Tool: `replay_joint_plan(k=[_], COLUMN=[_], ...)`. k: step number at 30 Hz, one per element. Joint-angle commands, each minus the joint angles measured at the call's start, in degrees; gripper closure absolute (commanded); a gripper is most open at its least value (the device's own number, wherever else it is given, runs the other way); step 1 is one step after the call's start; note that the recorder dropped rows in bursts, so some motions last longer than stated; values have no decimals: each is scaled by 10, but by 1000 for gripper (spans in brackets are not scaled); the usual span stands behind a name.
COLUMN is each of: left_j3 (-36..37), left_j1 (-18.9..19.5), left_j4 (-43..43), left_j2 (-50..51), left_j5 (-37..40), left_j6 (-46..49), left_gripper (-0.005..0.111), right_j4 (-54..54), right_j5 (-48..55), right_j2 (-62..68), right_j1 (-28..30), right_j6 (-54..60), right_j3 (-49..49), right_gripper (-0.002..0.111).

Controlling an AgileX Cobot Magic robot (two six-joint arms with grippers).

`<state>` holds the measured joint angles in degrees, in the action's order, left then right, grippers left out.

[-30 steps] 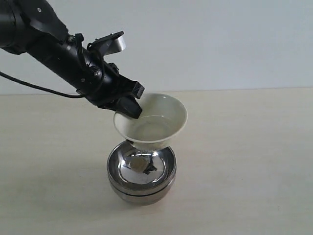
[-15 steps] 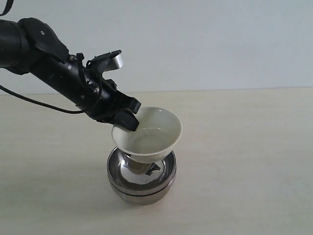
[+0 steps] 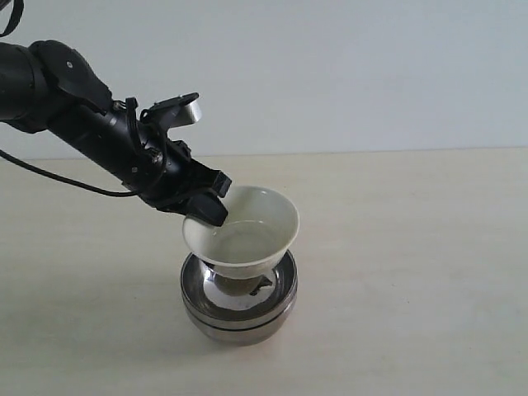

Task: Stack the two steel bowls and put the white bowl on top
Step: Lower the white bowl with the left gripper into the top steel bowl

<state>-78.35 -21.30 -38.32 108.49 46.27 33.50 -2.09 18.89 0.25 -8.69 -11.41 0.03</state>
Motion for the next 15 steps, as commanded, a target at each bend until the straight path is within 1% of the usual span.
replay_joint_plan(k=[1,15], left_j3=[6,11], left_j1=[1,1], left_j4=[-6,-9], left_j2=[-2,-1], left_j5=[2,0], left_j6=[4,5], left_gripper=[103,103], right_j4=[0,0], right_j5=[-4,-4], right_j2=[-3,-3], right_j1=[2,2], right_j6=[-1,-1], right_j3=[0,0], right_gripper=[108,108])
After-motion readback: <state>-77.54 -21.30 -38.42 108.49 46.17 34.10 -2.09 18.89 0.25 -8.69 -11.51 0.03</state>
